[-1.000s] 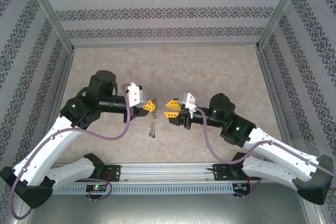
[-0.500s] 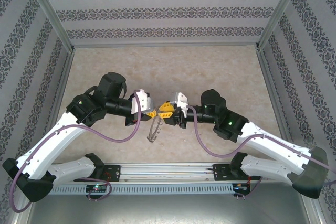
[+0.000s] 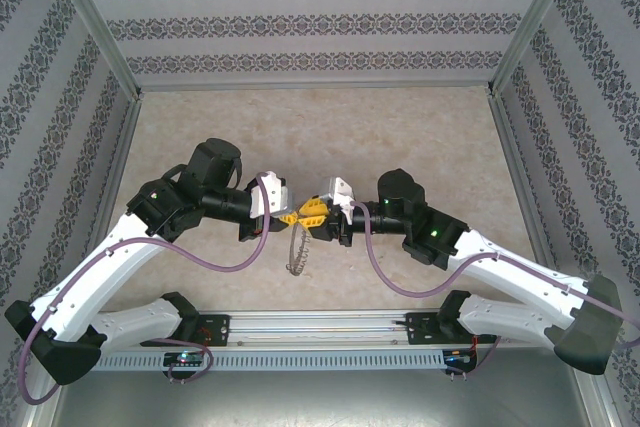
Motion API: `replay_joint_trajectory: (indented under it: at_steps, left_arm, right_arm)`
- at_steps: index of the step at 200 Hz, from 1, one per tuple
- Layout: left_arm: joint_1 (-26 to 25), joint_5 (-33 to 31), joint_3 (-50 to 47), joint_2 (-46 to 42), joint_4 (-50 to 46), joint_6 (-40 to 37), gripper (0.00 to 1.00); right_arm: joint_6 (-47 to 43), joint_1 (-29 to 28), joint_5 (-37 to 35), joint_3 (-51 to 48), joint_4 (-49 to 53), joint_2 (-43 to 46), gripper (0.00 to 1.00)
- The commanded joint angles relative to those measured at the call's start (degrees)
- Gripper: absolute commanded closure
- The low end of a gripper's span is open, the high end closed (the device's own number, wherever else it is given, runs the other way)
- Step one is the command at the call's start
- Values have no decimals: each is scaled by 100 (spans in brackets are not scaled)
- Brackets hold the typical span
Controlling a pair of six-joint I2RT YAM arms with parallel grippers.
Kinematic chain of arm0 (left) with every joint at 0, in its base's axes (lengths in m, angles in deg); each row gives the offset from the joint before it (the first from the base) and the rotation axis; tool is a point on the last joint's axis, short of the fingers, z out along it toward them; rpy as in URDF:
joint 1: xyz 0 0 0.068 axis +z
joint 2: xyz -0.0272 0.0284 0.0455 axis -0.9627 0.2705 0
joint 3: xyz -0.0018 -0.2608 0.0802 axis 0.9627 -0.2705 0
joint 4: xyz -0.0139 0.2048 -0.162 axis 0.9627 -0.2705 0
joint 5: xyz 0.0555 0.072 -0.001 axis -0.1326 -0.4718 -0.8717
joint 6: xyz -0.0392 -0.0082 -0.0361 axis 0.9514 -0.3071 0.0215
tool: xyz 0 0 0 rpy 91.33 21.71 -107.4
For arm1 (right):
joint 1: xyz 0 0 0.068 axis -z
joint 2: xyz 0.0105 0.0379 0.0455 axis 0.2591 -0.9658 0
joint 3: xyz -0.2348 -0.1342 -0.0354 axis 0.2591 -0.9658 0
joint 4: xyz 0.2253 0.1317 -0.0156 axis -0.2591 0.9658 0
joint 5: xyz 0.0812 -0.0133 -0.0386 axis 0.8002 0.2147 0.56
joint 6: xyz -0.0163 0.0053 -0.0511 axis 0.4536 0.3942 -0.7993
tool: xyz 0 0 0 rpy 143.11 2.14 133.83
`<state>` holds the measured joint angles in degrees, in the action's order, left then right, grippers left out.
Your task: Put the keys on the keyring
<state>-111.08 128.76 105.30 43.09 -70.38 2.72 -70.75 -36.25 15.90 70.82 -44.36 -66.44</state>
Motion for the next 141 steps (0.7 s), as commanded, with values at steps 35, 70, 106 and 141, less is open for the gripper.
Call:
replay_joint_trajectory:
  at_steps: [35, 70, 106, 141]
  left_arm:
    - [-96, 116, 176, -30, 236, -34, 100]
    - [-104, 104, 153, -47, 322, -5, 100]
    - [-102, 59, 145, -48, 328, -12, 100]
    - [-102, 24, 139, -36, 331, -22, 100]
  right_arm:
    - [66, -59, 232, 177, -92, -133, 76]
    - [68, -56, 261, 219, -52, -140, 74]
    - [73, -59, 251, 192, 26, -98, 72]
    - [76, -59, 284, 159, 79, -43, 72]
